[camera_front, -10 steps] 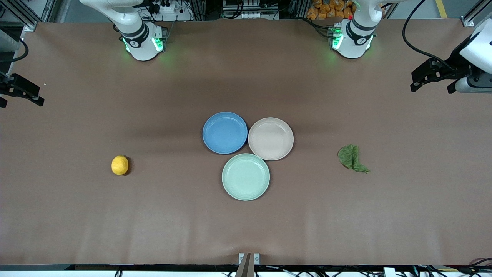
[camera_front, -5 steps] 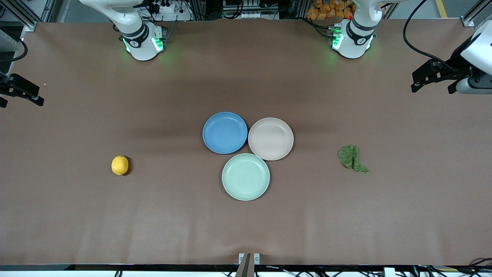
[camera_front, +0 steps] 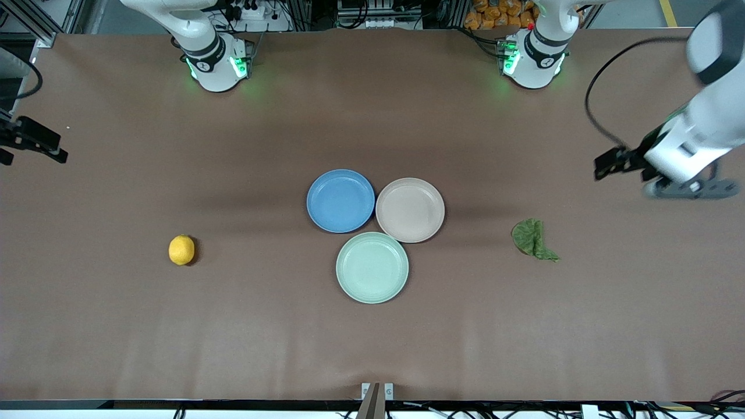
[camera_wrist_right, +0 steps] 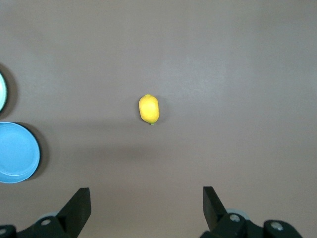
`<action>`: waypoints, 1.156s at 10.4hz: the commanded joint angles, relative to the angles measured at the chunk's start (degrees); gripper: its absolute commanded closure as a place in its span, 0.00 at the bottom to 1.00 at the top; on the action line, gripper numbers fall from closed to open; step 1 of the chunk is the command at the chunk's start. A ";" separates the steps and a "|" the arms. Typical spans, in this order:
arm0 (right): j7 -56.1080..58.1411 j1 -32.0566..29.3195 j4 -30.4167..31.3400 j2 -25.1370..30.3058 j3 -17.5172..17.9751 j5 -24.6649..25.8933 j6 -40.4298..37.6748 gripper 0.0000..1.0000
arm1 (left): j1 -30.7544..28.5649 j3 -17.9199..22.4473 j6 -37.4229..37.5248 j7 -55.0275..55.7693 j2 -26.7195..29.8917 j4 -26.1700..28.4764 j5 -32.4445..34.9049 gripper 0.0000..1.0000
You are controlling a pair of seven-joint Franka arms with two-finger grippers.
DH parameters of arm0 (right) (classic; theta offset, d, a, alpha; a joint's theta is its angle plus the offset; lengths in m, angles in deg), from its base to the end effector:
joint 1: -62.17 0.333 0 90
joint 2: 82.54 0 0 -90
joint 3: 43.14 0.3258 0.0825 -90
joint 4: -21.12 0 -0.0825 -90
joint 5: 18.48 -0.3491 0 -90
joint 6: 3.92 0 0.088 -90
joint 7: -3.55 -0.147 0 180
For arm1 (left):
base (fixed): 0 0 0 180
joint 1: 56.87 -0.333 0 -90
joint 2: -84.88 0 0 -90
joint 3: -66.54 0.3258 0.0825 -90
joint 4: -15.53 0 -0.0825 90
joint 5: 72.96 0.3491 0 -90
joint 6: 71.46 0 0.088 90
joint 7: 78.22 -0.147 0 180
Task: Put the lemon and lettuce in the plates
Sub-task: 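Move the right gripper to the lemon while the left gripper reaches the lettuce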
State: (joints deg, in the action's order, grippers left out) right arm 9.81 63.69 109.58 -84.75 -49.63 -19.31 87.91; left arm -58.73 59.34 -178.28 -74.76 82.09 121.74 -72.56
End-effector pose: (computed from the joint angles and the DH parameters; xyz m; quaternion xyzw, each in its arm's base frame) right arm 0.5342 -0.0432 0.5887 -0.9999 -0.0112 -0.0107 0.0040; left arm 0.5353 -0.0483 0.4687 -0.9997 0.0175 0.0188 0.0017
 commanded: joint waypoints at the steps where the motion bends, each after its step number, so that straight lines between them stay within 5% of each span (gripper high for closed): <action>1: -0.46 0.14 8.80 0.10 0.07 -0.66 8.24 0.00 | 0.28 -0.53 -6.72 -0.12 -1.85 5.49 2.58 0.00; 4: -0.37 1.46 15.42 -4.35 0.25 -0.58 17.13 0.00 | 0.19 -0.88 -13.05 -0.12 -5.98 9.10 2.58 0.00; 10: -0.72 4.71 17.70 -20.87 0.34 -0.66 28.54 0.00 | 0.28 -0.88 -17.89 -0.12 -13.81 9.02 2.58 0.00; 12: -0.63 5.24 19.99 -21.34 0.34 -0.66 32.61 0.00 | 0.28 -0.88 -19.74 -0.12 -15.92 9.02 2.58 0.00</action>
State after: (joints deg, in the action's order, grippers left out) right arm 9.72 68.76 128.52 -106.46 -49.19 -19.43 119.22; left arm -58.37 58.70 -196.46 -74.76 67.49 131.01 -71.34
